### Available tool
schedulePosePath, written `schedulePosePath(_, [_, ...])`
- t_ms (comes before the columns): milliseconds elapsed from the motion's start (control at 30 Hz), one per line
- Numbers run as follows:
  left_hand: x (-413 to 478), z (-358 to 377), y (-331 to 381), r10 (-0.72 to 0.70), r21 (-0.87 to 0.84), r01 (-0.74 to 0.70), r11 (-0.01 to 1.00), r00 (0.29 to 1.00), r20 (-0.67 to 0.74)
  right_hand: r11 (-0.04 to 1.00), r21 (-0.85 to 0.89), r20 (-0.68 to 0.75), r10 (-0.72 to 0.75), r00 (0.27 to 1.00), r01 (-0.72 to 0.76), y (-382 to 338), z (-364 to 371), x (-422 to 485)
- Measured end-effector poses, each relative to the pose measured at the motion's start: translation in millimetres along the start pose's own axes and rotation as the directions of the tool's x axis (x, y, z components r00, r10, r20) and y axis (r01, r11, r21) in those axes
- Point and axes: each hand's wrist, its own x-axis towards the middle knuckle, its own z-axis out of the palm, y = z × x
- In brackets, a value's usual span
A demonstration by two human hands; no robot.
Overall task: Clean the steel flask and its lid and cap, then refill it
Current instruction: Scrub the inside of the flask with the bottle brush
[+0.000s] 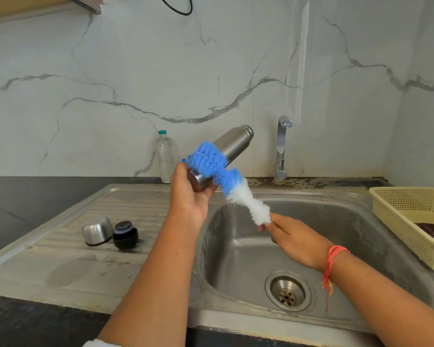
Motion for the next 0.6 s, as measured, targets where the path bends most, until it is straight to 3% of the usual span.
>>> schedulePosePath(133, [2,-3,-2,-0.022,-0.037,0.022,0.999,1.0,0.007,0.991,-0.126,-0.047,0.034,0.998,-0.039,2,2,4])
schedulePosePath(300, [2,-2,-13,-0.029,0.138,0.007,0.99,0.987,0.157,0.988,-0.141,-0.118,0.039,0.992,-0.055,-4,2,10])
schedulePosePath(500, [7,-9,-14,0.039,0.128,-0.068,0.989,0.975,0.218,0.979,-0.189,-0.083,0.069,0.994,-0.083,1,2,4])
schedulePosePath(600, [2,-6,-16,0.003,0.133,-0.039,0.99,0.965,0.261,0.984,-0.166,-0.103,0.046,0.994,-0.062,-7,5,9])
